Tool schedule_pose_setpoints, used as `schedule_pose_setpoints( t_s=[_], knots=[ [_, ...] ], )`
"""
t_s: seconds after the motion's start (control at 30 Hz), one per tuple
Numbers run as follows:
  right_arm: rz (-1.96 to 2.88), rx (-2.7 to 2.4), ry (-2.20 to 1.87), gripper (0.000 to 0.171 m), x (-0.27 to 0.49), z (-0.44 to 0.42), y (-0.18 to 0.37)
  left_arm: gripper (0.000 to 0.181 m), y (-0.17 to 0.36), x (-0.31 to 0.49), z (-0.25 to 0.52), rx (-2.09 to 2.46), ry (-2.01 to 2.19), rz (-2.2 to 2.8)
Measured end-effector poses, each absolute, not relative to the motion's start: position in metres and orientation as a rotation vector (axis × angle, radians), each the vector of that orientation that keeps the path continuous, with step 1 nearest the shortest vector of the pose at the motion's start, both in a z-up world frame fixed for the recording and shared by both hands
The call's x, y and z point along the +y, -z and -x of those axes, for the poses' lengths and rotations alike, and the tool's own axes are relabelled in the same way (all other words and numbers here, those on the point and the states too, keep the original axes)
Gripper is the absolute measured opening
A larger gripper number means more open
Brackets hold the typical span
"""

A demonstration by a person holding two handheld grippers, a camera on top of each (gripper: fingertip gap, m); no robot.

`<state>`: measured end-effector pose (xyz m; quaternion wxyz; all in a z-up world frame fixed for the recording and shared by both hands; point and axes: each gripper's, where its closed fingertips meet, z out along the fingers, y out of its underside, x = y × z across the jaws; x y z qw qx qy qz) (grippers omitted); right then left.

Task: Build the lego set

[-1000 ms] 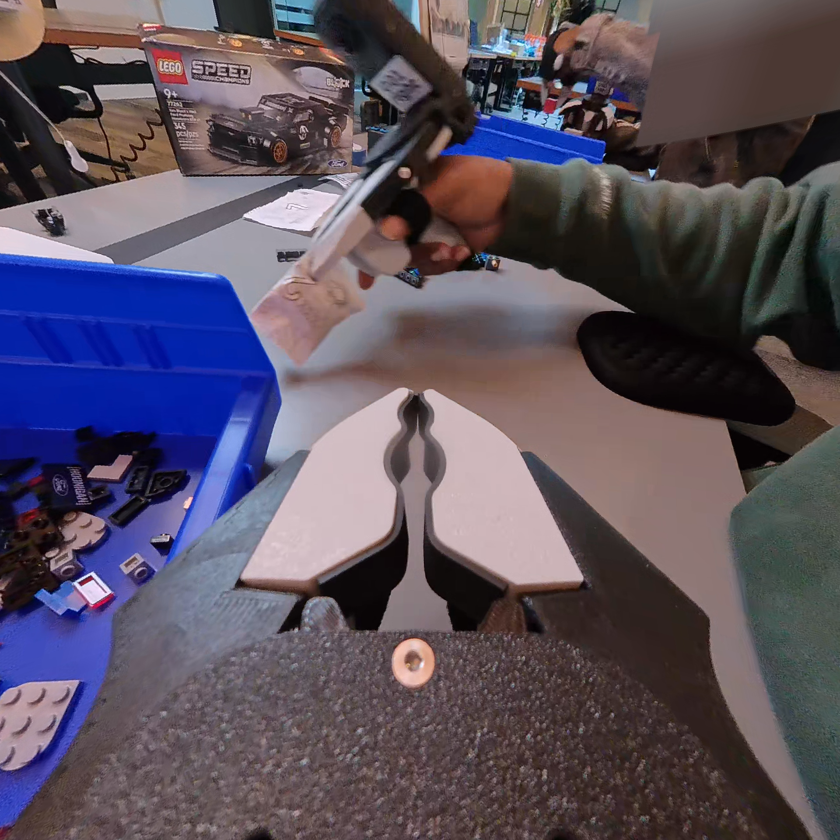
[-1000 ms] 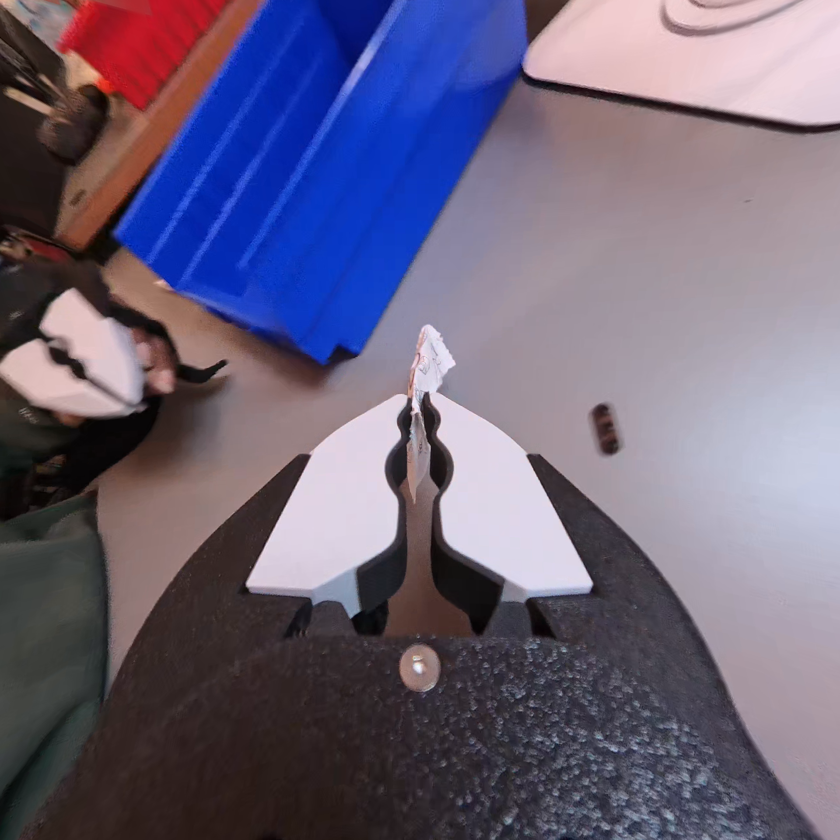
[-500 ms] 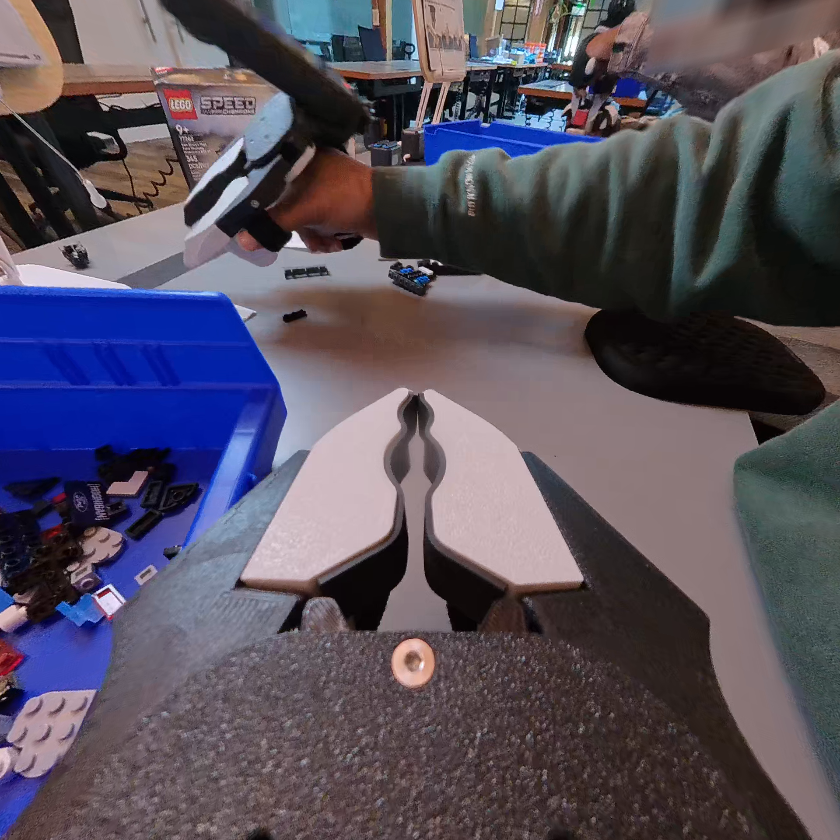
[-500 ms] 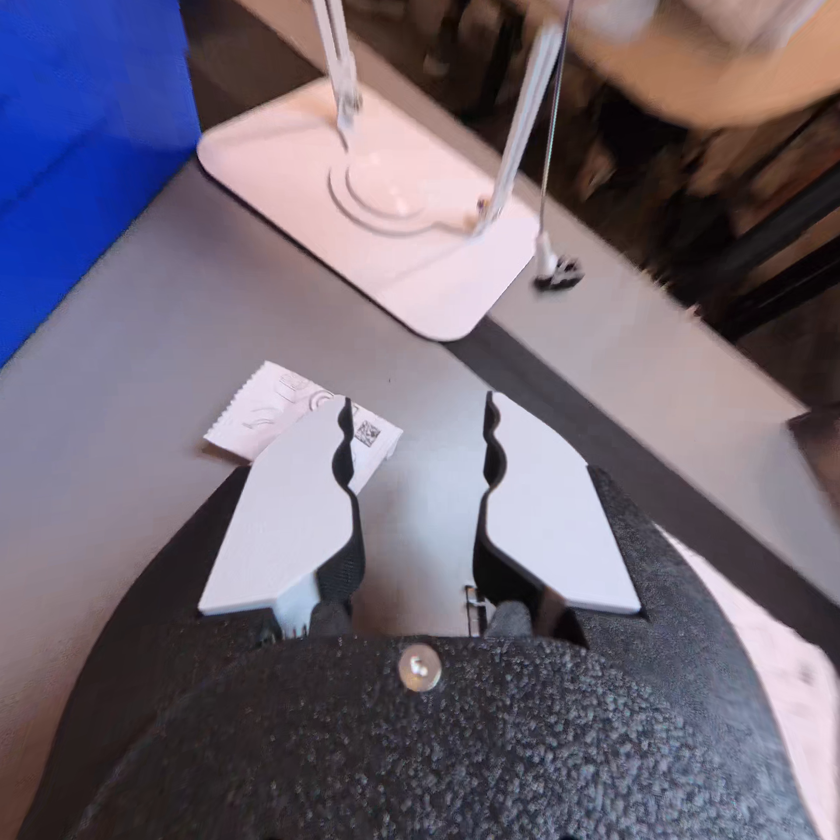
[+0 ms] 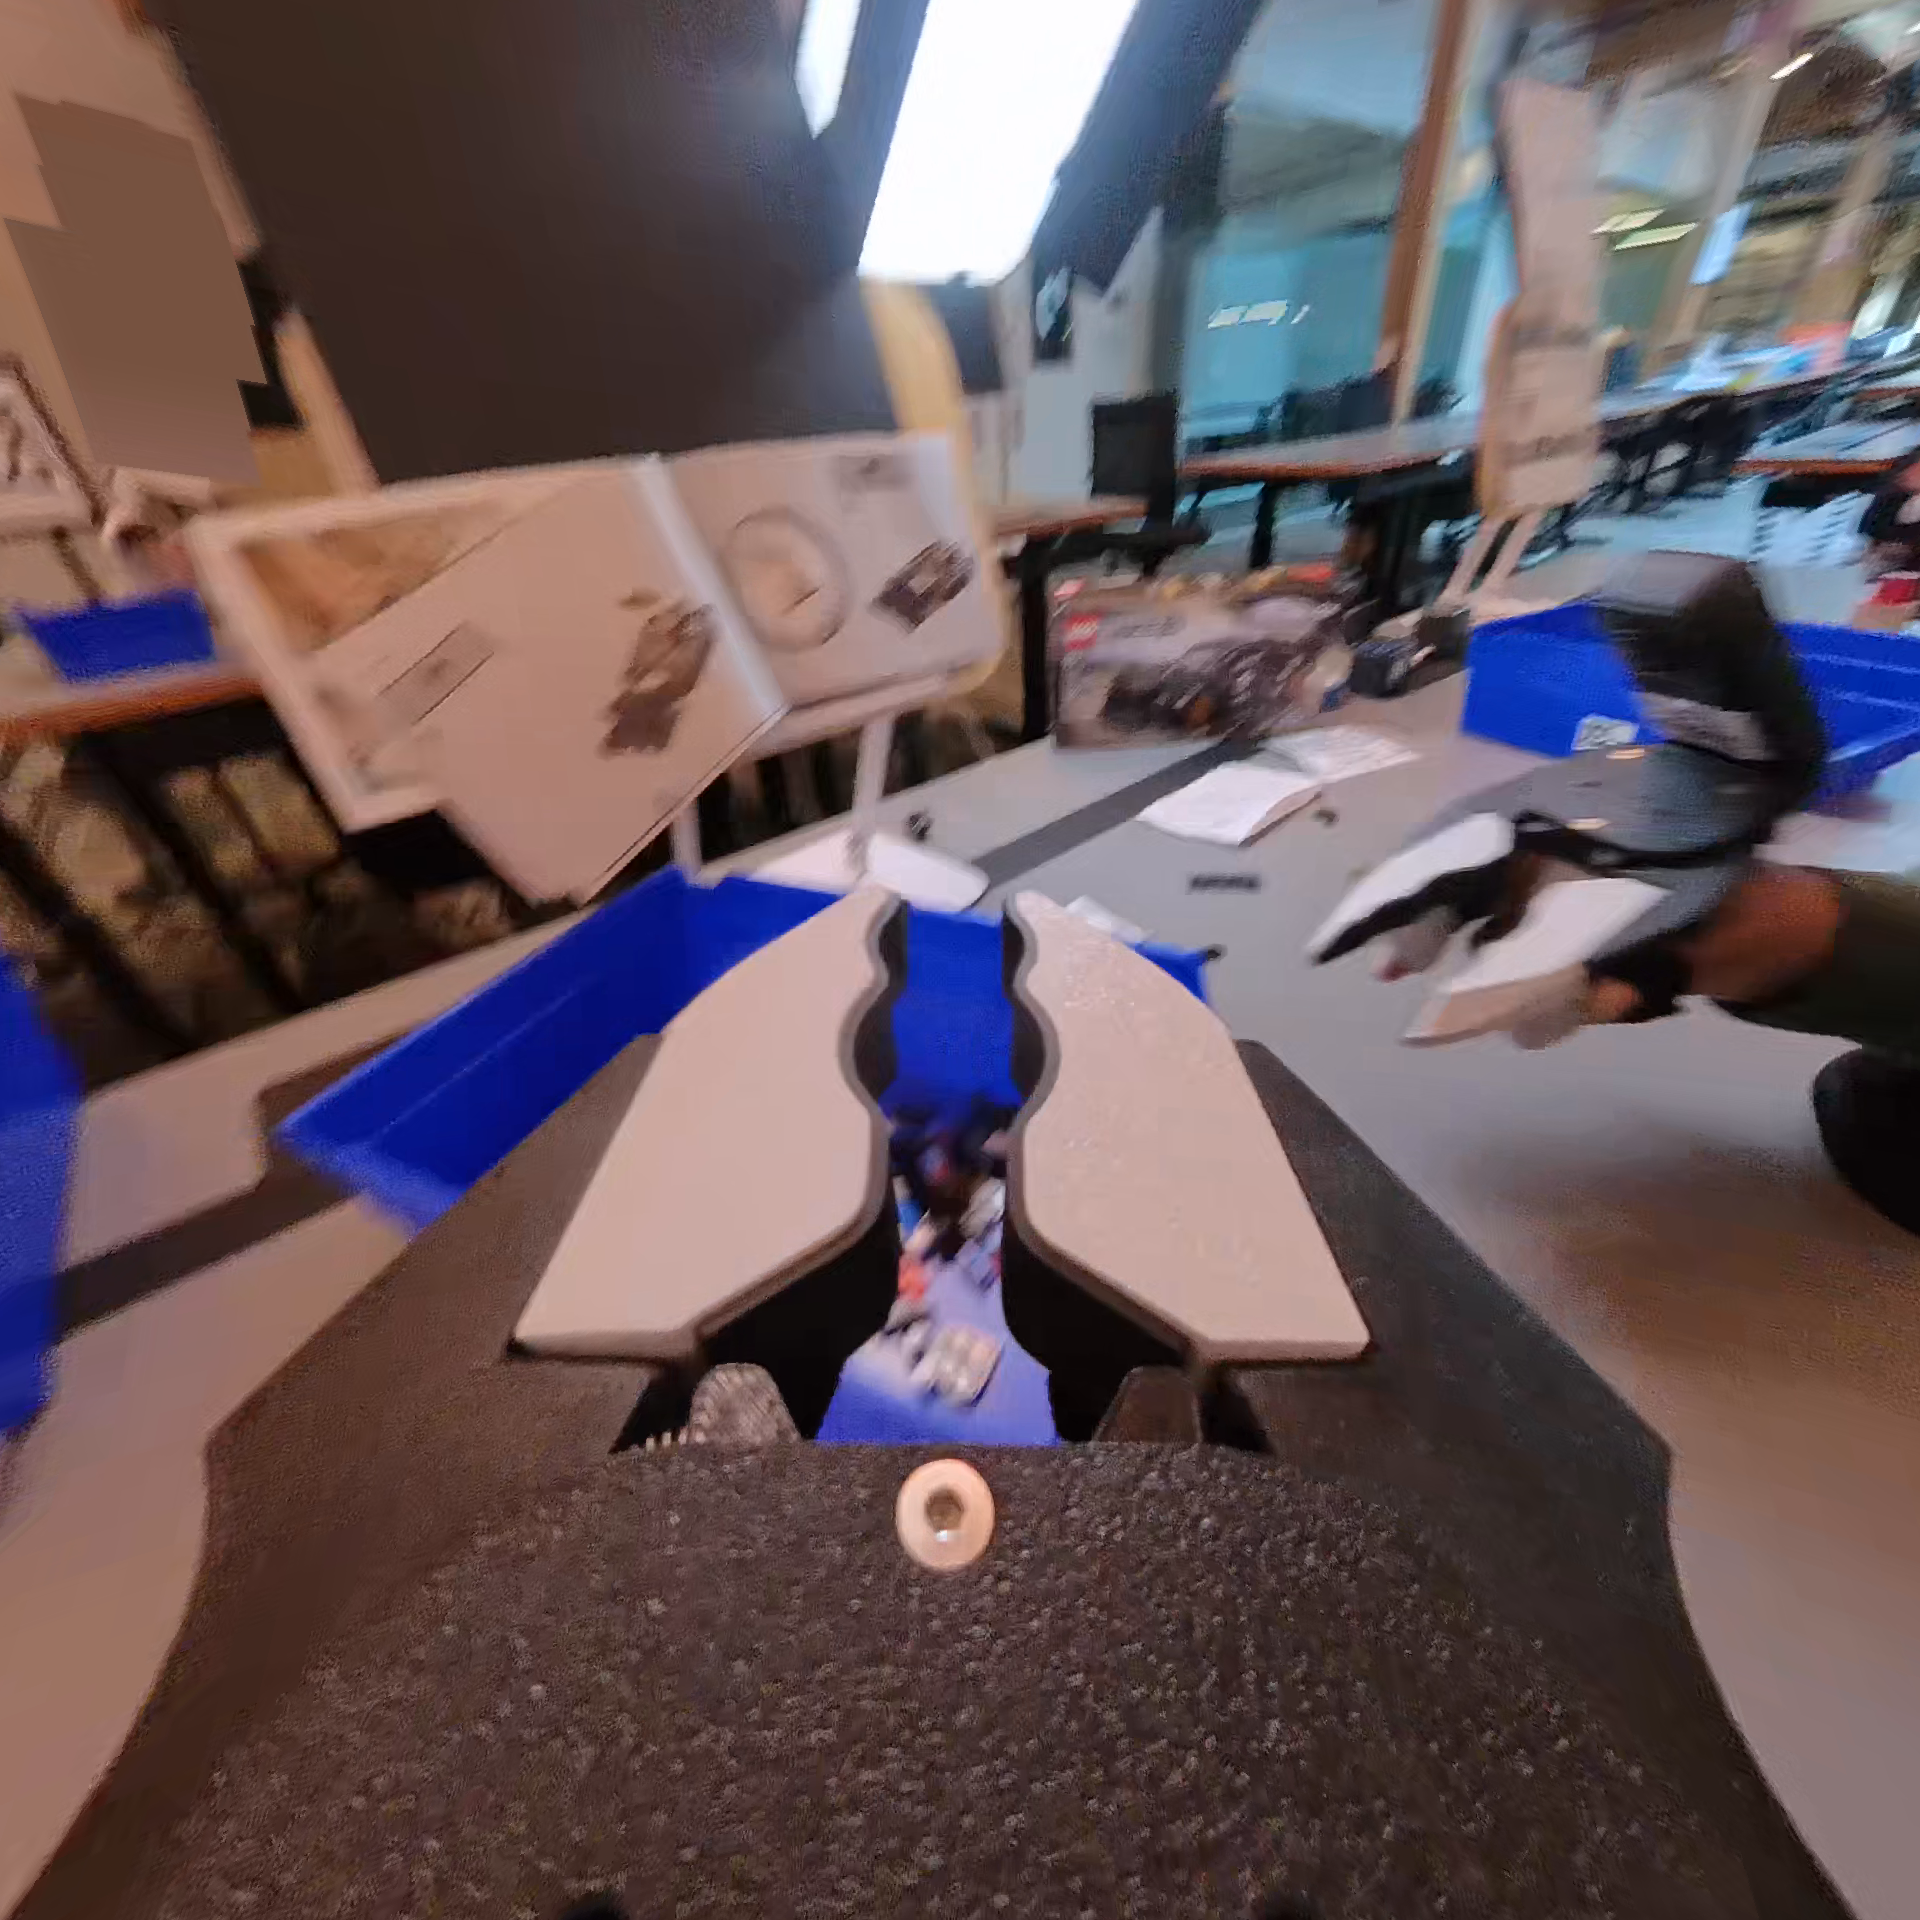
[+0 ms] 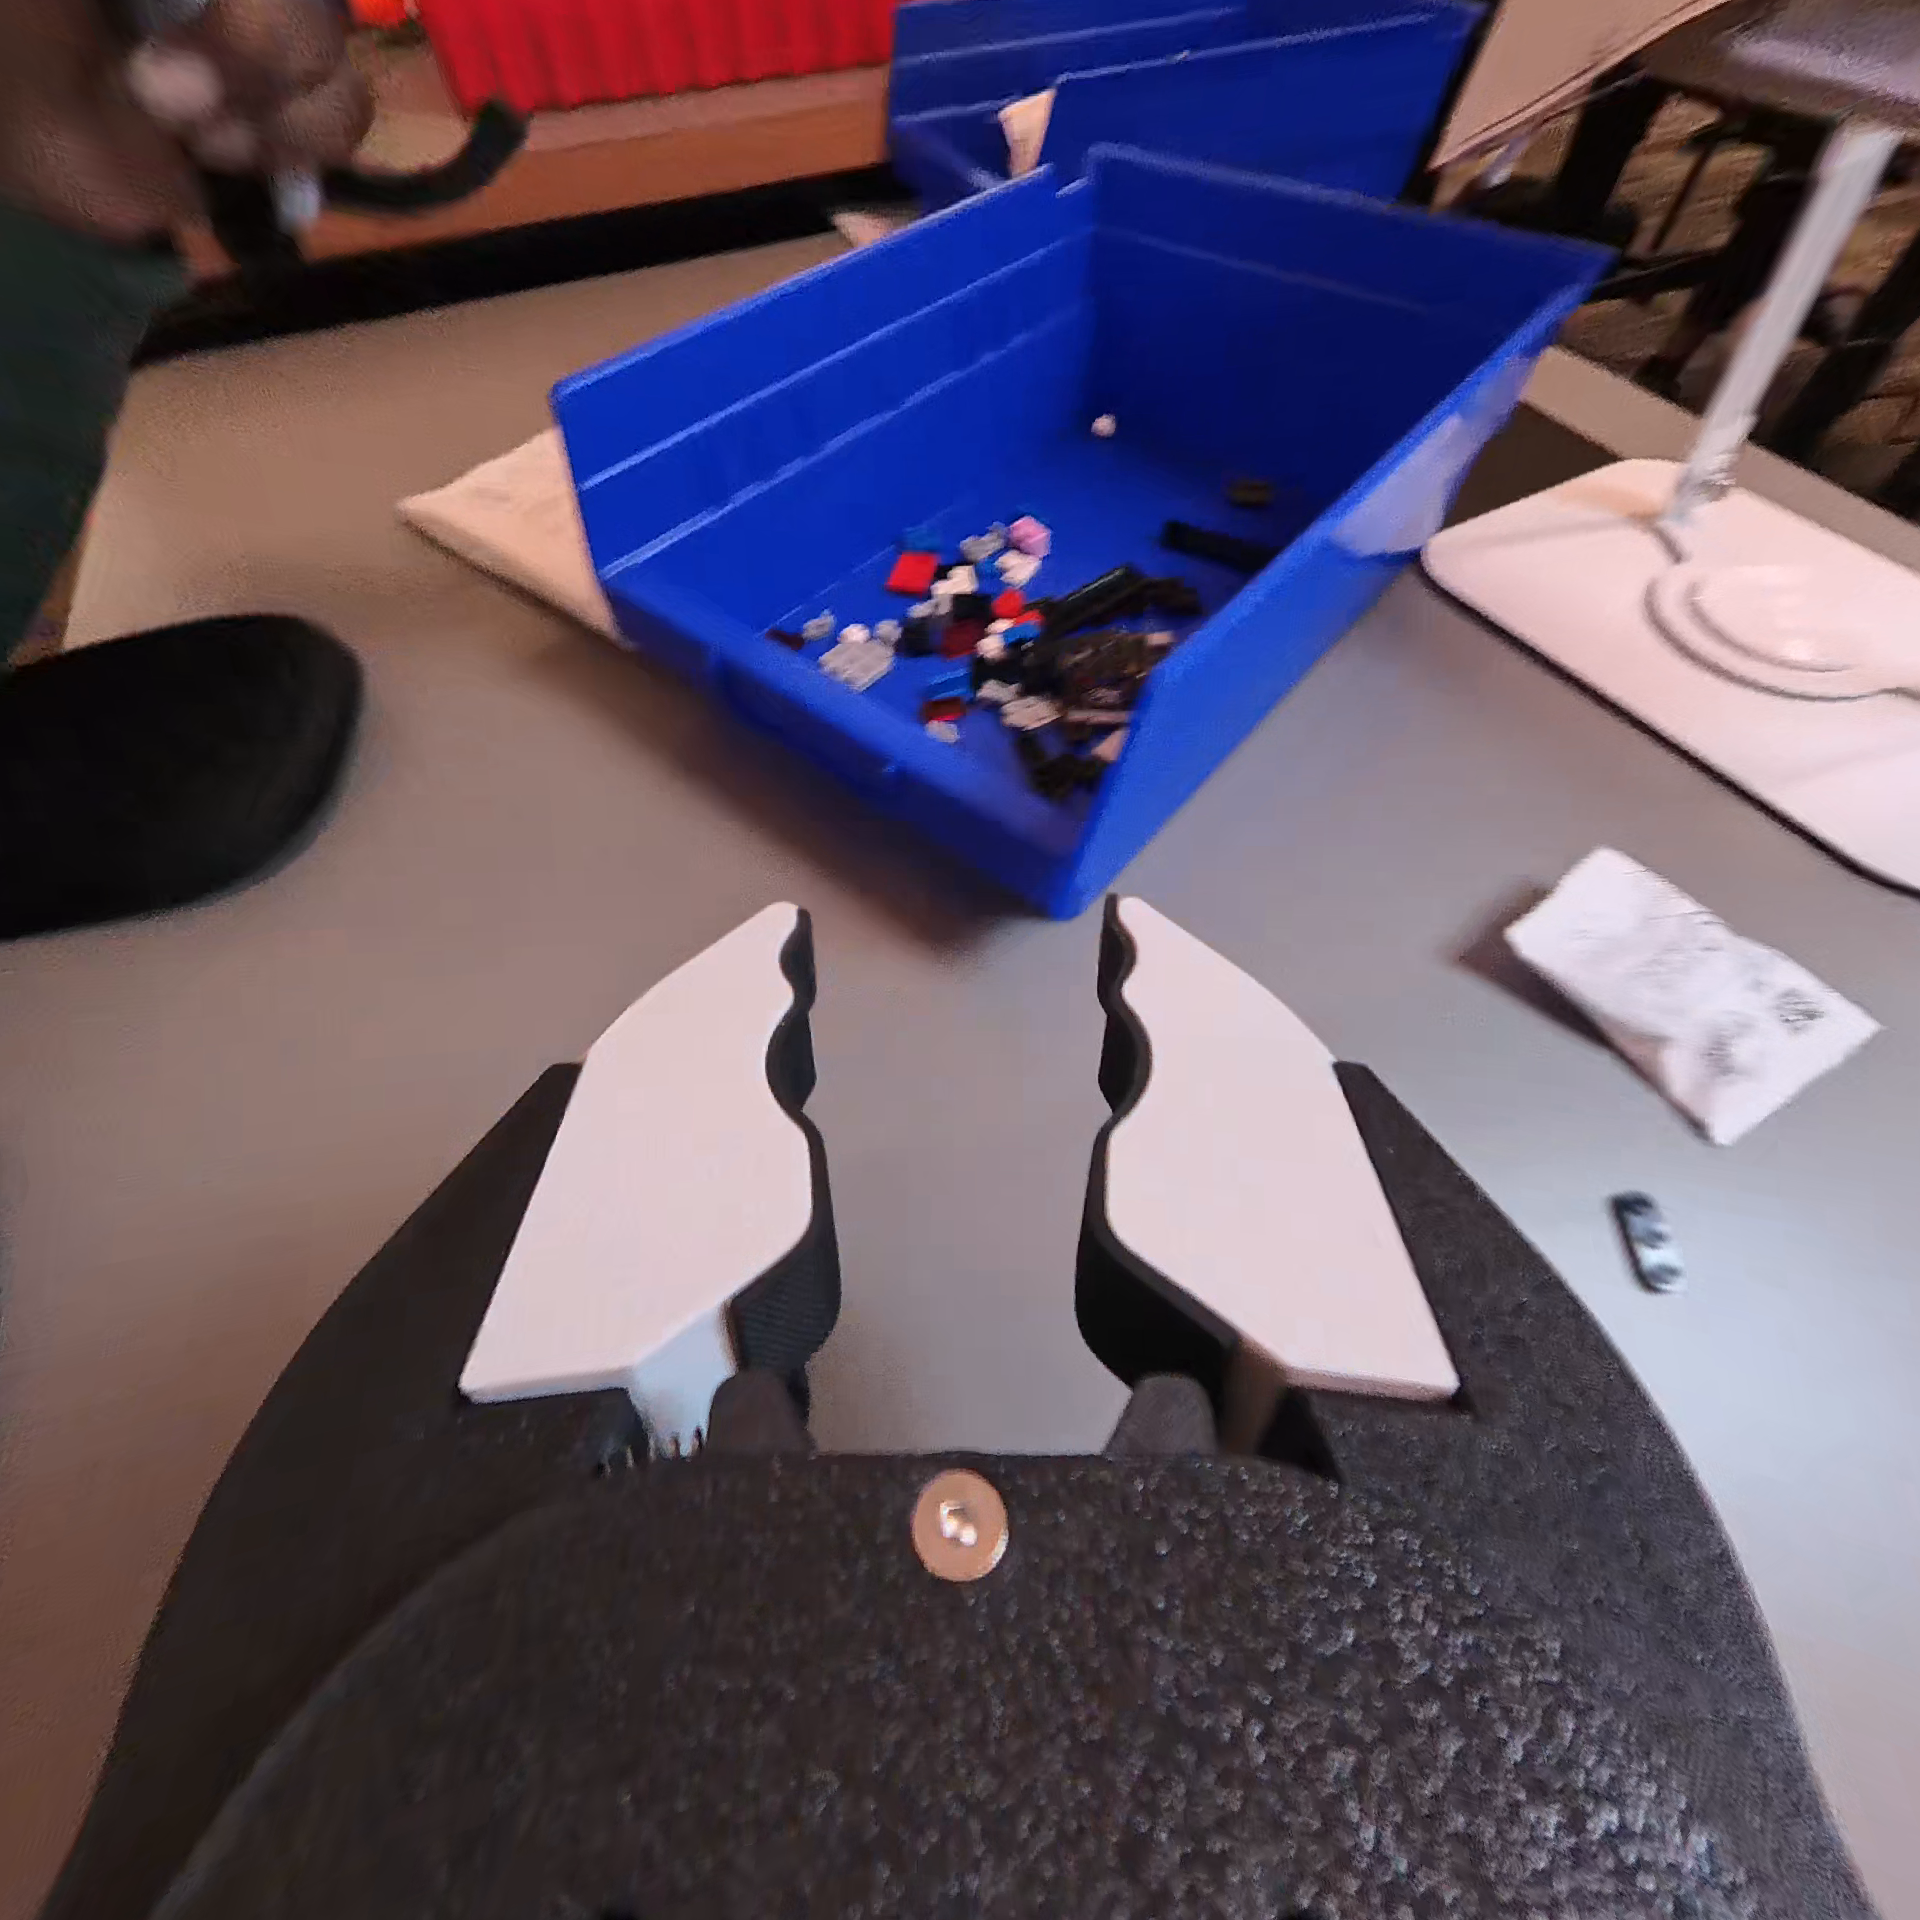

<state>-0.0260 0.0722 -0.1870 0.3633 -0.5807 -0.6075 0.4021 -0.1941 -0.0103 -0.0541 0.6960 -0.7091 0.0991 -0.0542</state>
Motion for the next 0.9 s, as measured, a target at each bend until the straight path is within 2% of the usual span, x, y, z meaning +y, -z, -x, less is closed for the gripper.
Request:
schedule_pose_setpoints(
  t_s=[0.1, 0.13, 0.27, 0.33, 0.47, 0.7, 0.77, 0.9],
  knots=[
    [1.443, -1.651, -0.996, 0.053, 0.045, 0.019, 0.197, 0.028, 0.09, -0.029, 0.271, 0.181, 0.057, 1.851],
    [1.424, -1.674, -0.989, 0.052, 0.039, 0.017, 0.199, 0.031, 0.113, -0.036, 0.295, 0.173, 0.063, 1.966],
    [1.386, -1.696, -0.989, 0.048, 0.031, 0.014, 0.204, 0.059, 0.232, -0.091, 0.377, -0.005, 0.223, 2.539],
    [1.4, -1.687, -1.006, 0.047, 0.031, 0.014, 0.205, 0.062, 0.261, -0.124, 0.395, -0.165, 0.3, 2.662],
    [1.384, -1.683, -1.008, 0.043, 0.033, 0.009, 0.205, 0.038, 0.267, -0.149, 0.38, -0.335, 0.543, 2.558],
    [1.388, -1.677, -1.108, 0.038, 0.027, 0.017, 0.207, 0.018, 0.266, -0.128, 0.347, -0.349, 0.708, 2.386],
    [1.361, -1.687, -1.066, 0.037, 0.026, 0.013, 0.208, 0.004, 0.255, -0.118, 0.335, -0.273, 0.726, 2.295],
    [1.344, -1.677, -1.014, 0.035, 0.03, 0.004, 0.208, 0.001, 0.211, -0.112, 0.329, -0.158, 0.591, 2.111]
  ],
)
